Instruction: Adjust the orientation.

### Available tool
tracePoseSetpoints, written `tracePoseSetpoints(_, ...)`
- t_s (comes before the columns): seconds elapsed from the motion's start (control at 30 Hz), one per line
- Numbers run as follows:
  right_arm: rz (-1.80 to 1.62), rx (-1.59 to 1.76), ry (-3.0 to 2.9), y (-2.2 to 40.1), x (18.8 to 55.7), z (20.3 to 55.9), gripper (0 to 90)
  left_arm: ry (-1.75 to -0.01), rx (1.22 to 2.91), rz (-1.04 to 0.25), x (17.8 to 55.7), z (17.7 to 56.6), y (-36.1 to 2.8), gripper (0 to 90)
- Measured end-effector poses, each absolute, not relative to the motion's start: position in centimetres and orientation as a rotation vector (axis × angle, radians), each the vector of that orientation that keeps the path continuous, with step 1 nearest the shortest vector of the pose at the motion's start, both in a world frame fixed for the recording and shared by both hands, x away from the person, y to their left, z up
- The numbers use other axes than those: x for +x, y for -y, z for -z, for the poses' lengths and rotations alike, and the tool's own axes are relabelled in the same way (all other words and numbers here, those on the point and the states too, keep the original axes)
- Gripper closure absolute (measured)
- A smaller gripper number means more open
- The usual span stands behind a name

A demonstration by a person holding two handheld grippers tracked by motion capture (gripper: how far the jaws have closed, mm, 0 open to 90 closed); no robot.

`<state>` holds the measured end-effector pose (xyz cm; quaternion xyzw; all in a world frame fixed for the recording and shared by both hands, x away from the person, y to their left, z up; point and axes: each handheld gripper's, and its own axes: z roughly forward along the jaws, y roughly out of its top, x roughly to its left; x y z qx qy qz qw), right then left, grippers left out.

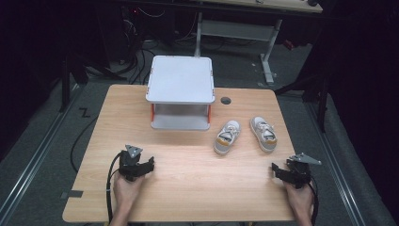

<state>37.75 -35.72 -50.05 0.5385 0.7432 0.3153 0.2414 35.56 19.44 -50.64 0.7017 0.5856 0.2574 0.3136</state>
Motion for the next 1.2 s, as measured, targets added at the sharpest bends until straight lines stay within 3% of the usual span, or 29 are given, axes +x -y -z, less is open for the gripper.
tracePoseSetpoints(0.43,-0.863,1.472,-2.034,35.7,37.8,50.1,29.9,-1.541,1.836,-0.648,35.5,50.3,-19.1,26.8)
tracePoseSetpoints(1.2,-0.863,1.472,-2.036,35.7,37.8,50.1,29.7,-1.319,1.877,-0.522,37.7,46.2,-15.0,37.2)
